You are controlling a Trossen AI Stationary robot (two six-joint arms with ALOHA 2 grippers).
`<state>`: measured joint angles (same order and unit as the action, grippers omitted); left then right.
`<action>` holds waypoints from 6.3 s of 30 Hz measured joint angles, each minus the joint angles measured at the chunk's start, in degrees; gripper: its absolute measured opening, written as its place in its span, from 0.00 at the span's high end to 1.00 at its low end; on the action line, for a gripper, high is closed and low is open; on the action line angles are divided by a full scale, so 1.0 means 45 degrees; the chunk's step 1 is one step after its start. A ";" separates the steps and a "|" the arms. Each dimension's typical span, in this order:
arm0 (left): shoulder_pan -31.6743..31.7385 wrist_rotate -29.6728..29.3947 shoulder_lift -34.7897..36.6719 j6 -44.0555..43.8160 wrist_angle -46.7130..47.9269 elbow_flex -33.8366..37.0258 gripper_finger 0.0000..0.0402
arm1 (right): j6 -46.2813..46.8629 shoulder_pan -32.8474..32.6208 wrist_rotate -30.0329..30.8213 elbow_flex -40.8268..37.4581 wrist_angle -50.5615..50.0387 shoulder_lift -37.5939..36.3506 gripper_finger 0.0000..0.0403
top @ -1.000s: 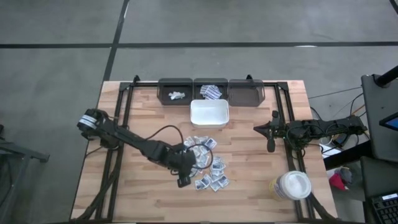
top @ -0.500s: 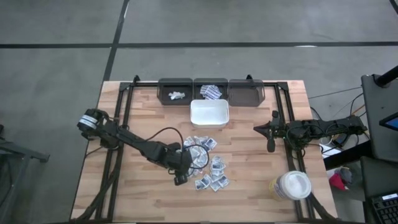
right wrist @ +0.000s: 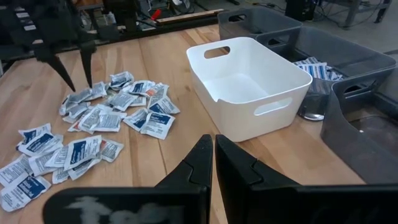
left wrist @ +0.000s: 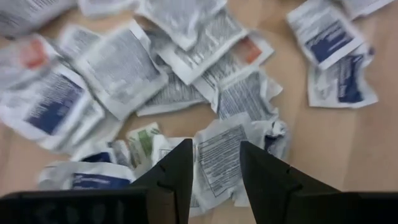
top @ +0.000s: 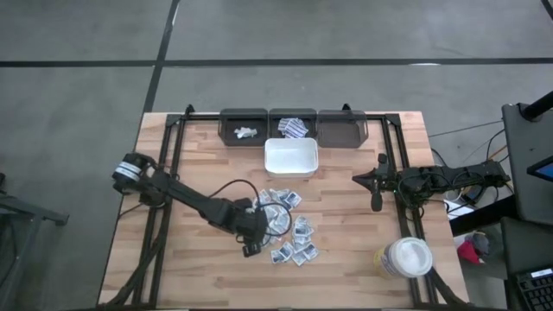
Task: Pick & Place First Aid Supplies
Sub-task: Put the blue alcohol pad into the white bin
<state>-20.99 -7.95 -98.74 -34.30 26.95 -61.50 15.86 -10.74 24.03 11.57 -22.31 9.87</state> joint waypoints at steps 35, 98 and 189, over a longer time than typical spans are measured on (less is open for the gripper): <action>0.0274 0.0768 -0.0890 -0.0357 -0.0279 -0.0019 0.69 | 0.0005 0.0002 0.0000 -0.0002 -0.0049 0.0005 0.96; 0.1093 -0.9509 0.1641 0.0292 -0.8070 -0.0019 1.00 | 0.0049 0.0000 0.0000 0.0000 -0.0034 0.0005 0.96; 0.3138 0.1909 -0.3289 0.2447 1.1275 -0.7465 0.65 | 0.0005 0.0000 0.0005 0.0000 -0.0049 -0.0005 0.96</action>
<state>-6.87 0.64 -113.54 -23.29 77.69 -95.09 15.88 -10.74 24.05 11.57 -22.52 9.85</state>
